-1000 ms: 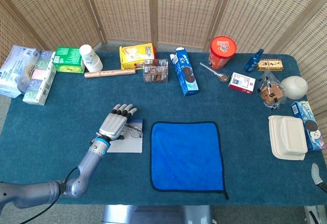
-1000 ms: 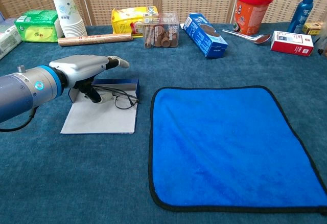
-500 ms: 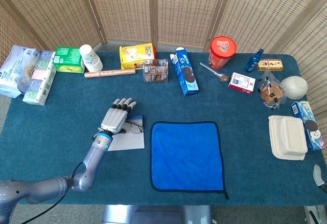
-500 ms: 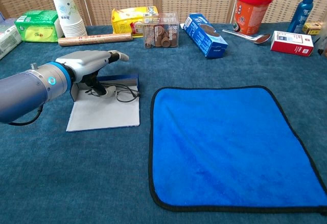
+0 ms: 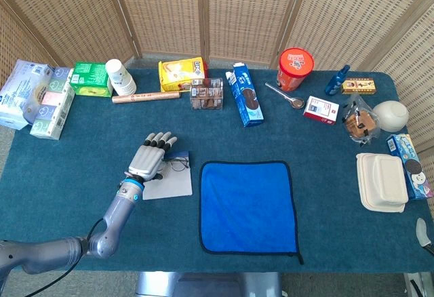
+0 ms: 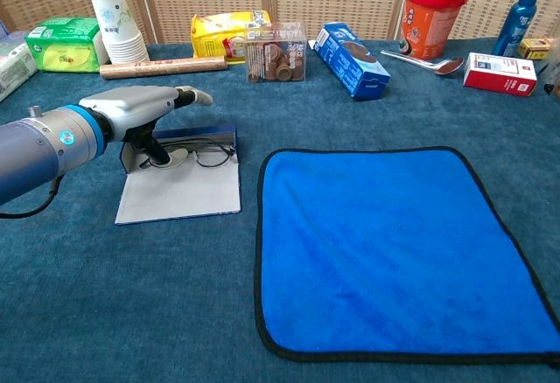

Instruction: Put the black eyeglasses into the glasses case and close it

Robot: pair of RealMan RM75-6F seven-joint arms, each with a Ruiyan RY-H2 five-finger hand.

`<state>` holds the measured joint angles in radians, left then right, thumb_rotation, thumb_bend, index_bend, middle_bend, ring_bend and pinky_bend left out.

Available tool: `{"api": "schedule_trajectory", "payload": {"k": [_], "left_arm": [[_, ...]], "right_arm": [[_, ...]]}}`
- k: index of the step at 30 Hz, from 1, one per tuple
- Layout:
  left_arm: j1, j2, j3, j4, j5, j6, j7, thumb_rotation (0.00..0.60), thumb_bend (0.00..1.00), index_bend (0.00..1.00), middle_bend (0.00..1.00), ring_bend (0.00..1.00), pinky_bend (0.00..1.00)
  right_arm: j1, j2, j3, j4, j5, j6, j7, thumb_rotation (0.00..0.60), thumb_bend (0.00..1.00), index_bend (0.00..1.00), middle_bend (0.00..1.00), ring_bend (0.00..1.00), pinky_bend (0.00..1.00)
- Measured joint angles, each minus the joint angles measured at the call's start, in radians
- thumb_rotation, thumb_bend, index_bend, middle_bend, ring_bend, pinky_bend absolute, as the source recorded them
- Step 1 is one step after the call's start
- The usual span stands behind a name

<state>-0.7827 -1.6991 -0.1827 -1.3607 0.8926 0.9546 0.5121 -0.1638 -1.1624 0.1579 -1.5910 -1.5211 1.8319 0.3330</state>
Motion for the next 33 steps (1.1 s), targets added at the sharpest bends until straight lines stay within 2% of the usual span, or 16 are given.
{"api": "schedule_trajectory", "payload": {"k": [5, 14, 20, 26, 33], "left_arm": [[-0.006, -0.002, 0.0, -0.003, 0.008, 0.008, 0.007, 0.579, 0.41, 0.02, 0.0, 0.0, 0.0], [-0.046, -0.048, -0.025, 0.108, -0.057, -0.038, 0.029, 0.578, 0.41, 0.03, 0.0, 0.0, 0.0], [-0.054, -0.064, -0.039, 0.142, -0.06, -0.028, 0.022, 0.58, 0.41, 0.04, 0.0, 0.0, 0.0], [-0.054, -0.047, -0.036, 0.122, -0.059, -0.043, 0.016, 0.583, 0.41, 0.05, 0.0, 0.0, 0.0], [-0.053, 0.007, -0.02, 0.038, -0.067, -0.072, 0.024, 0.58, 0.41, 0.05, 0.0, 0.0, 0.02]], "right_arm": [[0.001, -0.002, 0.0, 0.003, 0.0, -0.001, 0.002, 0.342, 0.38, 0.07, 0.12, 0.0, 0.16], [-0.01, 0.002, -0.001, 0.003, 0.004, 0.01, 0.005, 0.341, 0.38, 0.07, 0.12, 0.0, 0.16], [-0.009, 0.0, -0.001, 0.005, 0.001, 0.009, 0.006, 0.341, 0.38, 0.07, 0.12, 0.0, 0.16], [-0.011, 0.0, 0.0, 0.005, 0.001, 0.011, 0.007, 0.341, 0.38, 0.07, 0.12, 0.0, 0.16], [-0.009, 0.0, 0.0, 0.003, -0.003, 0.011, 0.005, 0.34, 0.38, 0.07, 0.12, 0.0, 0.16]]}}
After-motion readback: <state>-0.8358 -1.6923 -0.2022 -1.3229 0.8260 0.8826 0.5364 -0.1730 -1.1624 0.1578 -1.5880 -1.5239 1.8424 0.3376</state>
